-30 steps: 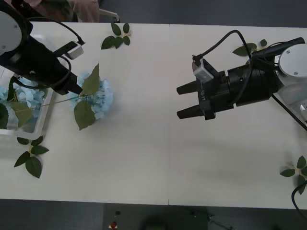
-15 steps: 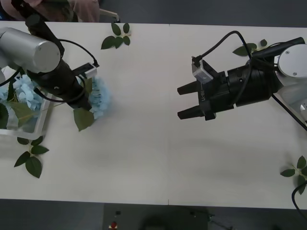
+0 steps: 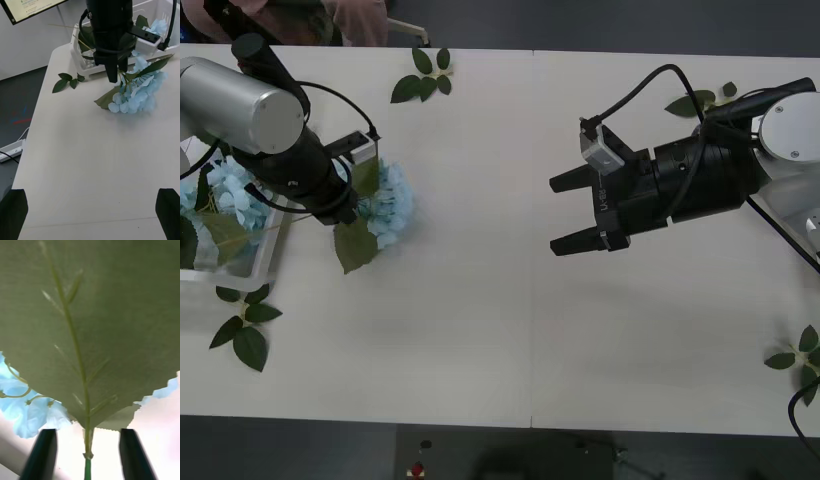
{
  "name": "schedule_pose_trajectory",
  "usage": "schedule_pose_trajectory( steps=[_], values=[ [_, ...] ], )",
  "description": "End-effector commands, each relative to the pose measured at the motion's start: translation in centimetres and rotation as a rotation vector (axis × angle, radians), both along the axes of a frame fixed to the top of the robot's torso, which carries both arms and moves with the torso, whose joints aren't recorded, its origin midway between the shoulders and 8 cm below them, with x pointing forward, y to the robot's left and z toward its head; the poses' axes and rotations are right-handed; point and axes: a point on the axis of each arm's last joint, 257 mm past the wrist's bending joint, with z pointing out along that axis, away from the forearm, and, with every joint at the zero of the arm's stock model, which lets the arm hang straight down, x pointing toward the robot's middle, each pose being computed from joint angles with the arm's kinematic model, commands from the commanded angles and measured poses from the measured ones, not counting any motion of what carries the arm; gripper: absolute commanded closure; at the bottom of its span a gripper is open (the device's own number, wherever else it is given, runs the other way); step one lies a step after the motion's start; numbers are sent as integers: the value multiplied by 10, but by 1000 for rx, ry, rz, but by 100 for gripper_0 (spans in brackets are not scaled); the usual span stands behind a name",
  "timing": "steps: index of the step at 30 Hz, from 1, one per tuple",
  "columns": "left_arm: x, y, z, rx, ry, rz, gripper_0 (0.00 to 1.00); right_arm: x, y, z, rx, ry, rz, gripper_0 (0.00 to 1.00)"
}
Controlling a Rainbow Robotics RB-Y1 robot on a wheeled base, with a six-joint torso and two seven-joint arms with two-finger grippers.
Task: Put the red flowers into the right box and the blue flowers into the left box
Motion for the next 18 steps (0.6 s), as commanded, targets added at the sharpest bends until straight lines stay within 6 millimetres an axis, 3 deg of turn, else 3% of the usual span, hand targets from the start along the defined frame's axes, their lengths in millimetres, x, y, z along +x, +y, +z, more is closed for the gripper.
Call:
schedule_pose_trajectory(
  steps=[1,11,15,17,18],
  values=[
    [16,1,23,24,-59,-42,100,2,11,16,14,-33,17,0],
    [23,0,32,35,-85,-55,100,2,11,16,14,-33,17,0],
    [31,20,85,69,-126,-38,100,2,11,16,14,-33,17,0],
    [30,52,143,105,-168,-3,100,2,11,16,14,-33,17,0],
    [29,64,159,119,-184,7,100,2,11,16,14,-33,17,0]
  ],
)
